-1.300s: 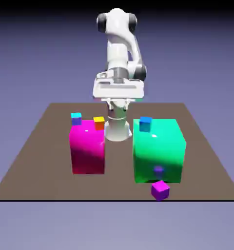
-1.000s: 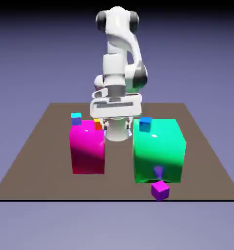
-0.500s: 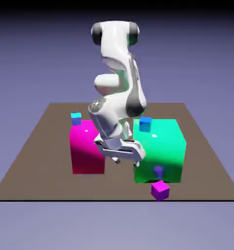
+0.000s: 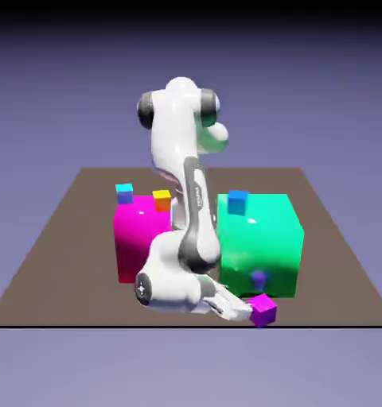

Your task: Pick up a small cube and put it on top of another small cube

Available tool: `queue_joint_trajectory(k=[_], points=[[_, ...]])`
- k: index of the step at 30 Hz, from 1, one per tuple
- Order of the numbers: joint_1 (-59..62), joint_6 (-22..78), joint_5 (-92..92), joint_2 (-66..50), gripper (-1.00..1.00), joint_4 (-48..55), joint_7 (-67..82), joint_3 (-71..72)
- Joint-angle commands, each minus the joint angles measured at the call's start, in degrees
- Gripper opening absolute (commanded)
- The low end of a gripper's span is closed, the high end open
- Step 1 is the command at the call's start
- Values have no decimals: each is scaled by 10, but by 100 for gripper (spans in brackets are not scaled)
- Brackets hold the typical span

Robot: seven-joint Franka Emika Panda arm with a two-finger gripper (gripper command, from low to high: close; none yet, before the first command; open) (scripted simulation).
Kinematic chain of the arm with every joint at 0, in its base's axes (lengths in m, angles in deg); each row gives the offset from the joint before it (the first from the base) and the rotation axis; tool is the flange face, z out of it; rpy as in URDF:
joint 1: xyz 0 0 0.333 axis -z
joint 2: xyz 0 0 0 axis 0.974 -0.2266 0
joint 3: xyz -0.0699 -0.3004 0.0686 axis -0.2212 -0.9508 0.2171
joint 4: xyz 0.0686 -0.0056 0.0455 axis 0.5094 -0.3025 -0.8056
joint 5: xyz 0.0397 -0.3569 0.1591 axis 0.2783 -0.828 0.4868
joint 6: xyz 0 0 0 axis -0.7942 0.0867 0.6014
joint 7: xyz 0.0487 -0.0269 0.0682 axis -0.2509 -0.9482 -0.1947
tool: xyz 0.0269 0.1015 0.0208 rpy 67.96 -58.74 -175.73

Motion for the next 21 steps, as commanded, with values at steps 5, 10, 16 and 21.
queue_joint_trajectory(k=[5, 10, 16, 21], points=[[12, 105, 60, -104, 0, 85, -37, 8], [-15, 65, 87, -115, 0, 46, -15, 22], [-10, 110, 53, -85, -100, 92, -4, 37], [-69, 126, -27, 19, -100, 76, 101, 139]])
